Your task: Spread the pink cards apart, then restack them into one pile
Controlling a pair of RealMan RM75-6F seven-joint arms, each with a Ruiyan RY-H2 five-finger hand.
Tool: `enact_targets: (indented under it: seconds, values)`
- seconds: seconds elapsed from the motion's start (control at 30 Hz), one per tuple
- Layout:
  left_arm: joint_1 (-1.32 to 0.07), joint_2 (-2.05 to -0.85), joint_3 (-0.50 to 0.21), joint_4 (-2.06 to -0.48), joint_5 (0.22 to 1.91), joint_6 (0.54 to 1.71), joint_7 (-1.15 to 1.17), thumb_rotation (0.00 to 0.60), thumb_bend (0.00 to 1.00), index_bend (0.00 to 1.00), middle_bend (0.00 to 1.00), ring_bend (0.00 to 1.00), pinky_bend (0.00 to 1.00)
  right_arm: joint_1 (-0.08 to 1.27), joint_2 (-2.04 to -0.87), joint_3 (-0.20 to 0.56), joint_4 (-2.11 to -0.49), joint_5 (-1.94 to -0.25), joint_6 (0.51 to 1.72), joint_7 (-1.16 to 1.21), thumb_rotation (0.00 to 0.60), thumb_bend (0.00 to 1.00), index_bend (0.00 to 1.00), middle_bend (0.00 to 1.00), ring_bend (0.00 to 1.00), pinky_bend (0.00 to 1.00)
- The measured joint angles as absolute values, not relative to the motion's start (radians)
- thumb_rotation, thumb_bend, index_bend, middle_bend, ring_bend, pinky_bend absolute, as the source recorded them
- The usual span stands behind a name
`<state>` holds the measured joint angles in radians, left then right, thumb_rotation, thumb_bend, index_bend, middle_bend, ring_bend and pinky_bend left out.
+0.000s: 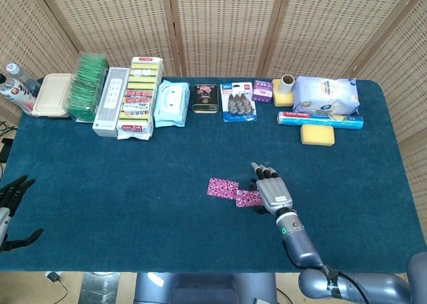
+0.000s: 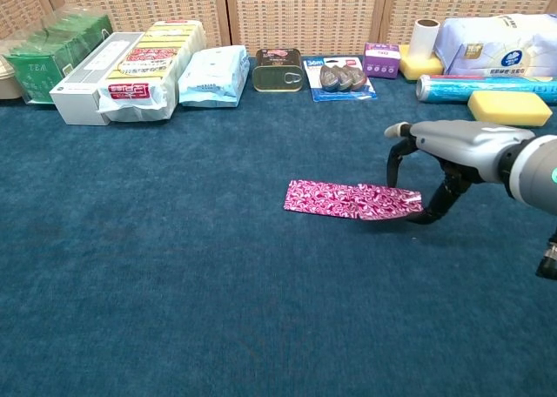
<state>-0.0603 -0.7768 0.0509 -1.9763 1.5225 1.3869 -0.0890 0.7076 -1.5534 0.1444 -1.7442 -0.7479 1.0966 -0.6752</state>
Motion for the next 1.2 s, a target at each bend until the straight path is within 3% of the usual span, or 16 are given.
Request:
enact_targets:
  seconds: [0.27, 0.7, 1.2]
  values:
    - [-0.06, -0.771, 0.053, -1.971, 1.533, 1.388, -0.11, 0.6, 0.21, 0.0, 0.0, 0.0, 0.06, 0.768, -1.598, 0.203, -1.787, -0.593, 1.153, -0.766, 0.6, 0.32, 0.44, 0.0, 0.0, 0.08]
    - [-0.054, -0.753, 0.065, -1.943, 1.582, 1.405, -0.185, 0.6, 0.21, 0.0, 0.0, 0.0, 0.06, 0.926, -1.788, 0.37, -1.744, -0.247, 1.354, -0.952, 0.6, 0.32, 0.44, 0.0, 0.0, 0.07]
    - [-0.055, -0.743, 0.073, -1.925, 1.594, 1.405, -0.231, 0.6, 0.21, 0.0, 0.0, 0.0, 0.06, 1.012, -1.922, 0.484, -1.616, -0.143, 1.469, -1.015, 0.6, 0.32, 0.44, 0.0, 0.0, 0.08]
